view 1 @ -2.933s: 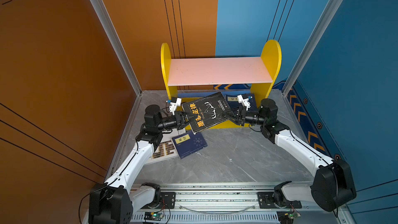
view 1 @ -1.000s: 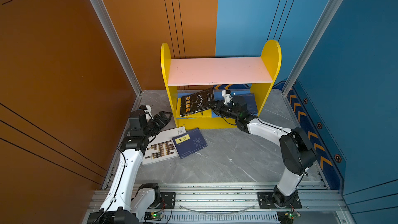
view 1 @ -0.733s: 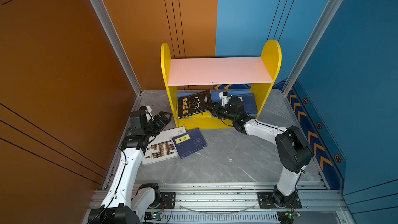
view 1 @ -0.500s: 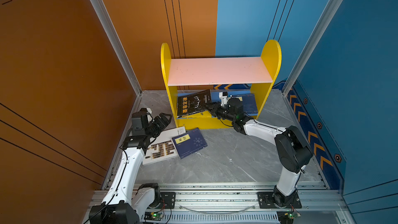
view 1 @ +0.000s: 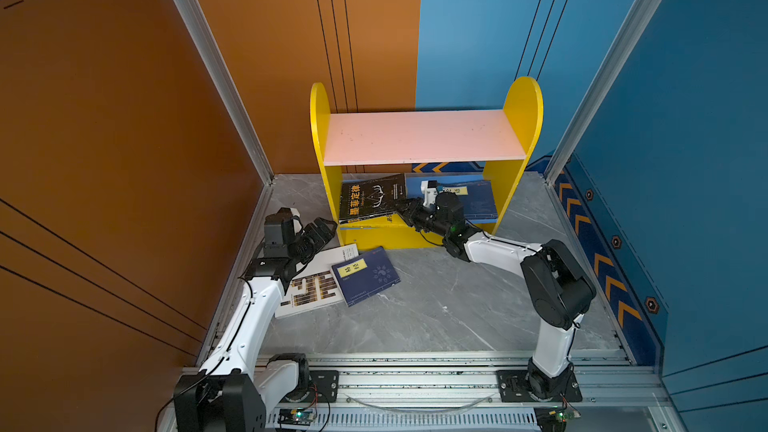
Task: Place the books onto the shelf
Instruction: 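Push the black book onto the shelf with the right gripper while the left withdraws, then press the black book upright against the yellow book with the right gripper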
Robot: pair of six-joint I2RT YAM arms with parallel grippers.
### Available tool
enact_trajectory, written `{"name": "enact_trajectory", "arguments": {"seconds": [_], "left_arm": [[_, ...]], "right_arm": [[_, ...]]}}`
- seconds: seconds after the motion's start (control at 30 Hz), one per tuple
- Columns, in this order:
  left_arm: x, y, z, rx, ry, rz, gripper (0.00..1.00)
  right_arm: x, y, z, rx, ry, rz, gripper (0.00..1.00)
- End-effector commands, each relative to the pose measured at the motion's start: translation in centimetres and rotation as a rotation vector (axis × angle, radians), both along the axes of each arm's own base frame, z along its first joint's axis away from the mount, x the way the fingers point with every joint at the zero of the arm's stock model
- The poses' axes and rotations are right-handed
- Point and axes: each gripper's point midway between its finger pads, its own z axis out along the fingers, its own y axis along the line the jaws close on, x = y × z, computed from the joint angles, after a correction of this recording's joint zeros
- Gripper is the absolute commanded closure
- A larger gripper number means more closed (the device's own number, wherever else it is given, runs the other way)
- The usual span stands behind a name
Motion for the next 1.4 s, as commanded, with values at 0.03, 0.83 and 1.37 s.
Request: {"name": "enact_trajectory", "arguments": {"seconds": [0.03, 0.83, 1.37], "left_arm": [[1.0, 0.1, -0.3, 0.036, -0.032, 0.015, 0.15], [3.4, 0.2, -6.4, 0.177, 0.09, 0.165, 0.15], [1.7, 2.1, -8.8, 0.218, 0.168, 0.24, 0.15]], "right_arm": [[-0.4, 0.3, 1.9, 0.04, -0.061, -0.007, 0.98], [-2.1, 1.7, 0.4, -0.005, -0.053, -0.017, 0.94], [-2.2, -2.3, 0.6, -0.298, -0.052, -0.095, 0.41]]}}
